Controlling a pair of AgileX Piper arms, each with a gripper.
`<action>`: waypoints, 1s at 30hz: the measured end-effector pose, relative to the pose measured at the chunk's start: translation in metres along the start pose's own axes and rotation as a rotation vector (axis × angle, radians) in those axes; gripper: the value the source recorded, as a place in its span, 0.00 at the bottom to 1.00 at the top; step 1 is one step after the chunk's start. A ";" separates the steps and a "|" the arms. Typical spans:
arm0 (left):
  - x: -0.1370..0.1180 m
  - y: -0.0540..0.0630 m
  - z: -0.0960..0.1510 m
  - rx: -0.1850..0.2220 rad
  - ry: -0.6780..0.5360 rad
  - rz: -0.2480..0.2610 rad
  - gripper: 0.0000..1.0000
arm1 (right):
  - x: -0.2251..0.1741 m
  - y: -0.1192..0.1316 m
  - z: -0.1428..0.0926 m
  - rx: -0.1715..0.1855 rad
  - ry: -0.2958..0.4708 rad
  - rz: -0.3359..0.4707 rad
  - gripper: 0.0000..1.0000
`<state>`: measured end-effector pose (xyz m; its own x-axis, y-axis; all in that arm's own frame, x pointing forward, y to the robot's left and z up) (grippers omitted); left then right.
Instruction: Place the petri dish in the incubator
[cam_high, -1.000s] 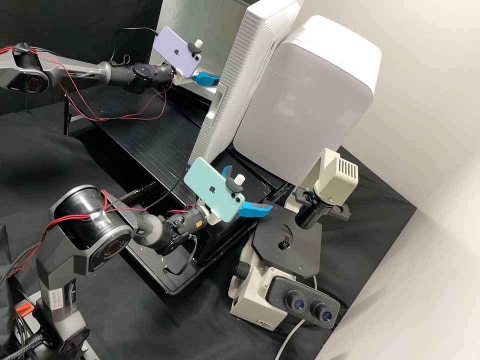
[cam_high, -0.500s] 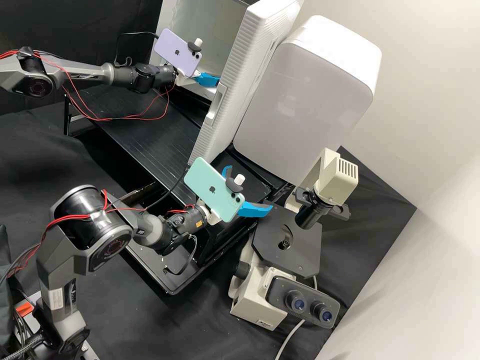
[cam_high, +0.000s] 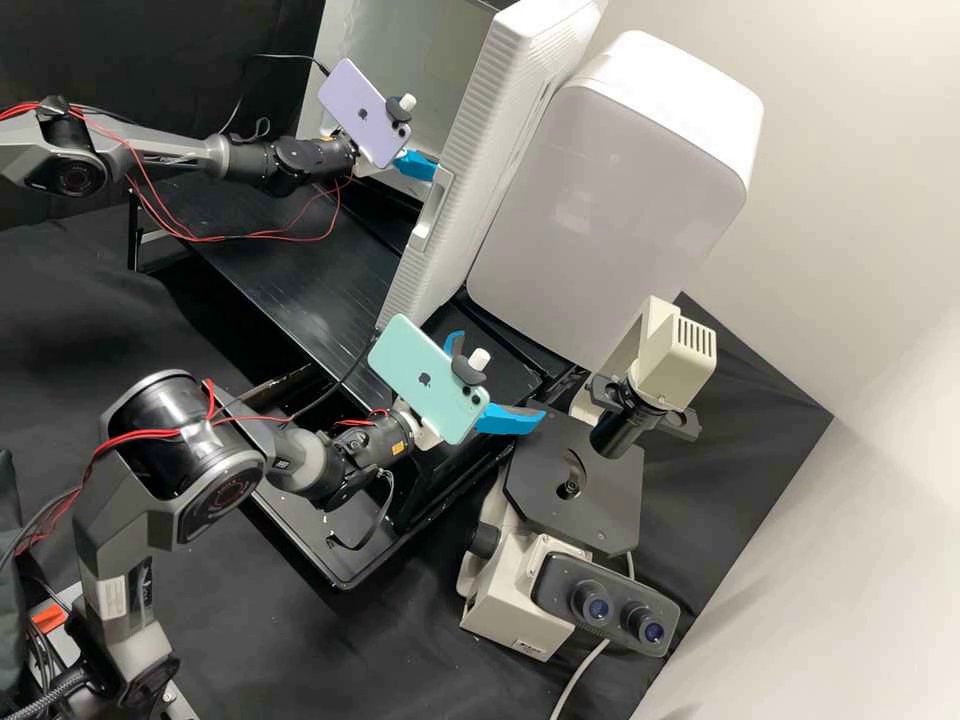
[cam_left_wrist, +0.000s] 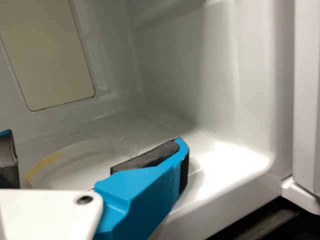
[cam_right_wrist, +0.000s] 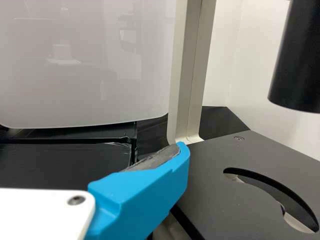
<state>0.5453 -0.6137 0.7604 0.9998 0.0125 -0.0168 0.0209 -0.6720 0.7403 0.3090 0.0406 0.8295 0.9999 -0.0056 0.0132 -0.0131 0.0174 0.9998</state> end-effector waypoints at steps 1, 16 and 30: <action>0.000 -0.001 0.001 0.002 -0.002 -0.002 1.00 | 0.000 0.000 0.000 0.000 0.000 0.000 1.00; -0.011 -0.022 -0.005 -0.147 0.019 0.024 1.00 | 0.000 0.000 0.000 0.000 0.000 0.000 1.00; -0.065 -0.023 0.010 -0.187 -0.079 0.037 1.00 | 0.000 0.000 0.000 0.000 0.000 0.000 1.00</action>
<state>0.4798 -0.6063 0.7376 0.9968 -0.0726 -0.0346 -0.0084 -0.5218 0.8530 0.3090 0.0406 0.8295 0.9999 -0.0056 0.0132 -0.0131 0.0174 0.9998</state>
